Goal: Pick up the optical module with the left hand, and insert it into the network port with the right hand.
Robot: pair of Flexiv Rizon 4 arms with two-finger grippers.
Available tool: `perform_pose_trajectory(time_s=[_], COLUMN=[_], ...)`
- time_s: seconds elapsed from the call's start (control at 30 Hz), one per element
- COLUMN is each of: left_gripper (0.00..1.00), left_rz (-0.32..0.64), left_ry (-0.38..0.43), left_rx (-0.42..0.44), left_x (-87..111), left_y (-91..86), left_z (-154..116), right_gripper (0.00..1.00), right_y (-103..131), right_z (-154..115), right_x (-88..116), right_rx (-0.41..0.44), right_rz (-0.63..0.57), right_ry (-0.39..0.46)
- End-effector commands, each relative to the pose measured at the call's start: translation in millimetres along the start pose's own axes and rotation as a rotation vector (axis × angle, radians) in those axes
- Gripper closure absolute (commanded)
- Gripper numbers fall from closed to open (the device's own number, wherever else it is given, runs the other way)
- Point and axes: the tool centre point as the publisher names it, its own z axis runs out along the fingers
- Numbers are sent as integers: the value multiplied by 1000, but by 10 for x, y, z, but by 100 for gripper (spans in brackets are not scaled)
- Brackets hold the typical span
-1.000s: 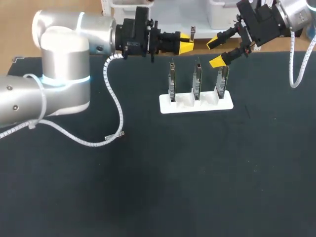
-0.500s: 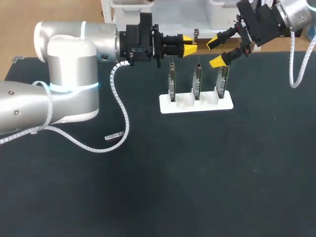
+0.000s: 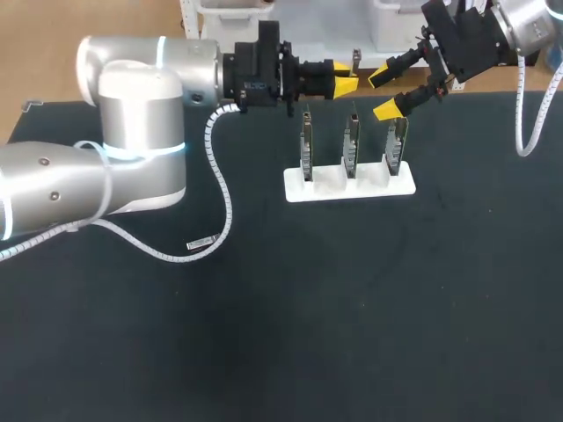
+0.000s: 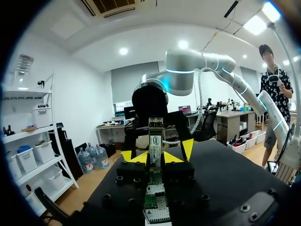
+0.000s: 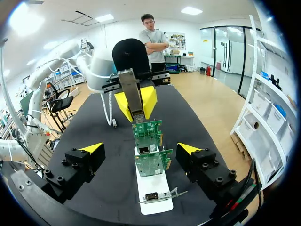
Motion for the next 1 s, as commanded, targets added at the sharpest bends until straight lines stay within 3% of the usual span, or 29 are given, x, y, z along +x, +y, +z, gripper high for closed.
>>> perform_pose_trajectory(time_s=[0.03,0.53,1.0], left_gripper=[100,100,100], left_rz=[-5,-49,-67], left_ry=[-2,13,16], left_rx=[18,37,-5], left_x=[37,11,67], left_y=[55,-27,-74], left_z=[8,162,167], right_gripper=[0,0,0], right_y=[8,8,8], right_z=[3,3,3], right_x=[-1,-1,-1], right_rx=[3,3,3], right_rz=[0,0,0], right_ry=[1,1,1])
